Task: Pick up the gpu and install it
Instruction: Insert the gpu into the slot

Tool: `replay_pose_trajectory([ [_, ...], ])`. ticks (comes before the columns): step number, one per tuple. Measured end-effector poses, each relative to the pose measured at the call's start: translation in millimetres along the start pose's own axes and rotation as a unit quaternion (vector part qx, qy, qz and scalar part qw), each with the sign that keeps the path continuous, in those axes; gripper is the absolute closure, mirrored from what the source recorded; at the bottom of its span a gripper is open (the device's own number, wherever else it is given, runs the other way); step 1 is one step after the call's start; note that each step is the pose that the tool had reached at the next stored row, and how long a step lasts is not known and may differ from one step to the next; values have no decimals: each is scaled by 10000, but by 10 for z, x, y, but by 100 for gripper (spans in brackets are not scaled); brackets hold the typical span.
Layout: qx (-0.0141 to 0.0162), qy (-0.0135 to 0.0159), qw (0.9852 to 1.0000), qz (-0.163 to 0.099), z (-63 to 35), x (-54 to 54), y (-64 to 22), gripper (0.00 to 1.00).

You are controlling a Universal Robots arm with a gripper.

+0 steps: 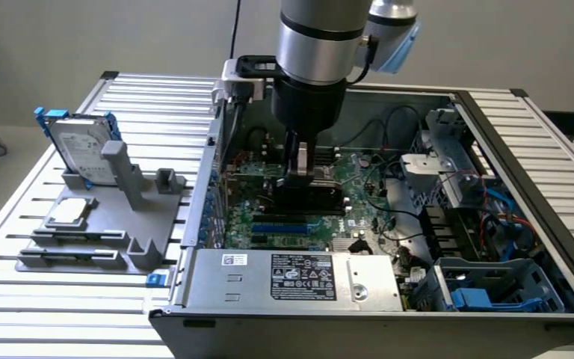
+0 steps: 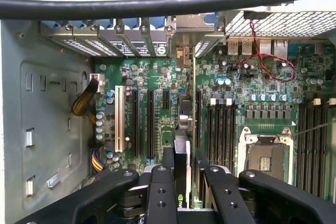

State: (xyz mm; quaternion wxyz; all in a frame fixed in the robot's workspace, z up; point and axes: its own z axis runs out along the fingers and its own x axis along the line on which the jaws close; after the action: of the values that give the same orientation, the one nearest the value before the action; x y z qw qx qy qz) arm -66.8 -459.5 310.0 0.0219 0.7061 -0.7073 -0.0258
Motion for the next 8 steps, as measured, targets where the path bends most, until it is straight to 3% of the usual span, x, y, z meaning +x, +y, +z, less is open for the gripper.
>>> replay_pose_trajectory([
  [8,19,-2,10000,29,97,10,23,73],
])
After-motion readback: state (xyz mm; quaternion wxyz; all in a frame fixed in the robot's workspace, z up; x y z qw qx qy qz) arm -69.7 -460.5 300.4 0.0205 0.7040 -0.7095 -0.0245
